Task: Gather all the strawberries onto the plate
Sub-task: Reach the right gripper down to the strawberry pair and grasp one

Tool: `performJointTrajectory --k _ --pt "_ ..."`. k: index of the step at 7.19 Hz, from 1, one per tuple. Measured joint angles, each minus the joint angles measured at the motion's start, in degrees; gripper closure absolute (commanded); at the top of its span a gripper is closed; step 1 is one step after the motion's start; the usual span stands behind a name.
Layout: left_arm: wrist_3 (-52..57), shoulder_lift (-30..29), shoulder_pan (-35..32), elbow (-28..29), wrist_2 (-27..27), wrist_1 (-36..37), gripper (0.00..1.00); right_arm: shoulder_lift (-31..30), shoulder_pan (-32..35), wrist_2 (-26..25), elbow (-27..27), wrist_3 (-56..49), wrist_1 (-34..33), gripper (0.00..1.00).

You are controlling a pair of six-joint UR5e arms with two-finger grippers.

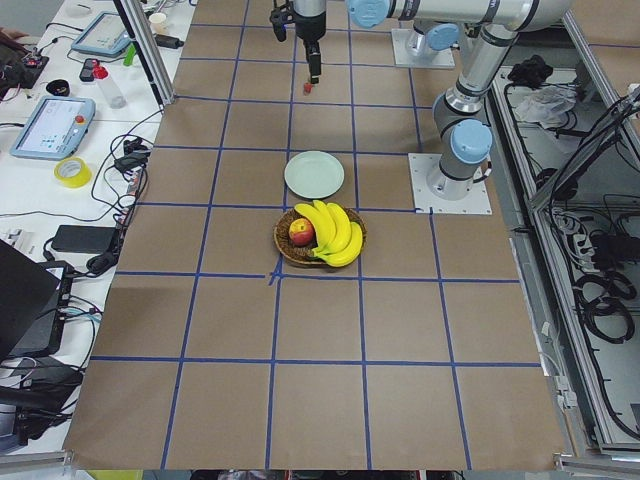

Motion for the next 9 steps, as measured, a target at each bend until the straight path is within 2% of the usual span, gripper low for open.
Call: performJointTrajectory --k 2,5,6,8,9 --pt "0.0 0.1 0.0 0.0 0.0 0.0 0.00 3.3 3.1 -0.4 3.6 2.3 -7.3 0.00" --pt "0.0 0.1 0.0 0.0 -0.1 0.1 0.00 7.7 8.1 -0.5 13.6 7.3 -23.8 0.00" --pt "0.0 0.0 0.0 0.0 -0.1 0.1 0.00 9.9 8.8 -0.3 15.5 8.7 -27.2 0.04" --pt "0.0 0.0 0.0 0.0 0.0 0.1 0.00 14.5 9.6 2.7 16.7 11.7 -29.9 0.04" --pt "0.0 0.0 0.0 0.0 0.0 0.2 0.00 16.6 9.7 3.9 16.8 12.1 -30.9 0.12"
